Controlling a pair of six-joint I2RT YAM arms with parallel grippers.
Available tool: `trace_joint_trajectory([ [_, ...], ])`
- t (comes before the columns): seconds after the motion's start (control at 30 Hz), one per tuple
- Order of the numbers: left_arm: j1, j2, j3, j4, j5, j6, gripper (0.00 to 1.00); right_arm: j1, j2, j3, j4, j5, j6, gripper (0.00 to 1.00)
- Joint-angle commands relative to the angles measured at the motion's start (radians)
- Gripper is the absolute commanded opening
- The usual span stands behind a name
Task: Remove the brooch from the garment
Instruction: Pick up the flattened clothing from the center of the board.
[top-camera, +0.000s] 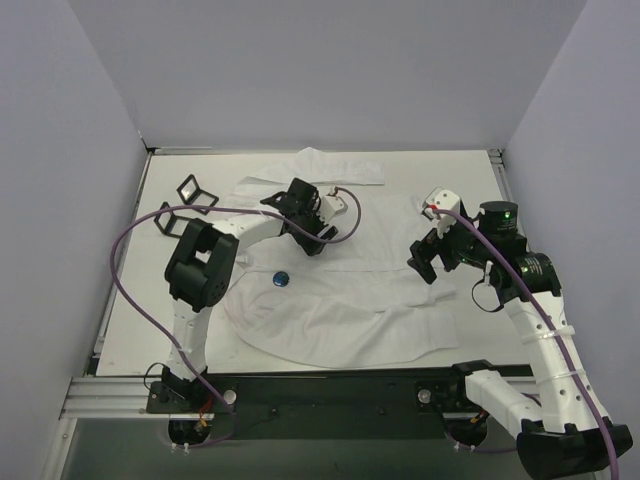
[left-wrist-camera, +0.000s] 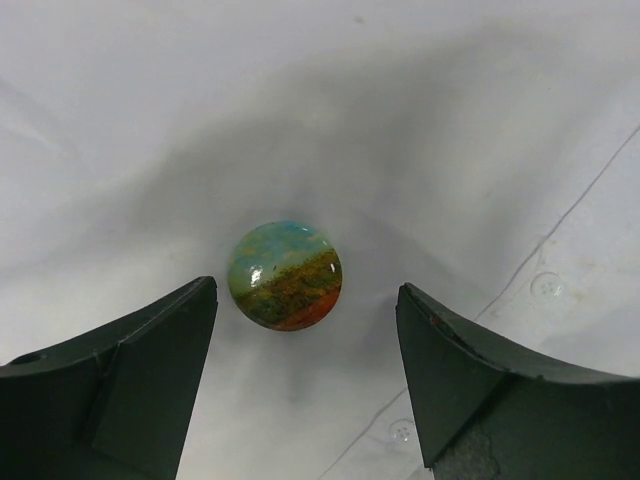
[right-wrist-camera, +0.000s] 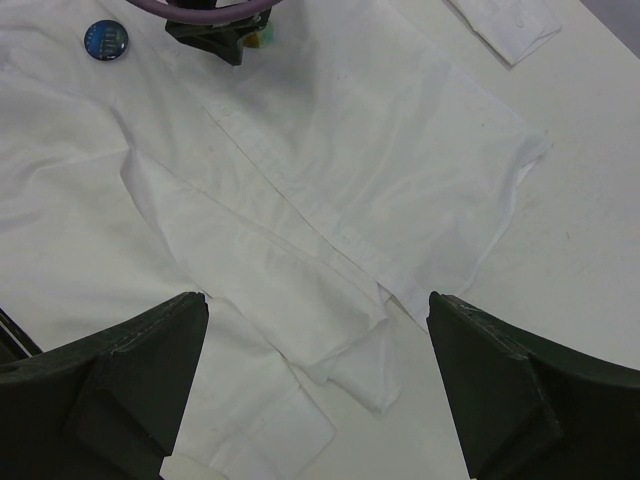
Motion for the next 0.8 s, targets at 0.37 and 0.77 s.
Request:
trace_joint_trajectory([
  [0.37, -0.007, 0.073, 0.12, -0.101, -0.027, -0.036, 0.74, -0.01, -0.013, -0.007, 0.016, -0.028, -0.003, 0.98],
  [0.77, -0.007, 0.072, 0.137, -0.112, -0.028, -0.043, 0.62, -0.01, -0.013, -0.011, 0.017, -0.027, -0.008, 0.98],
])
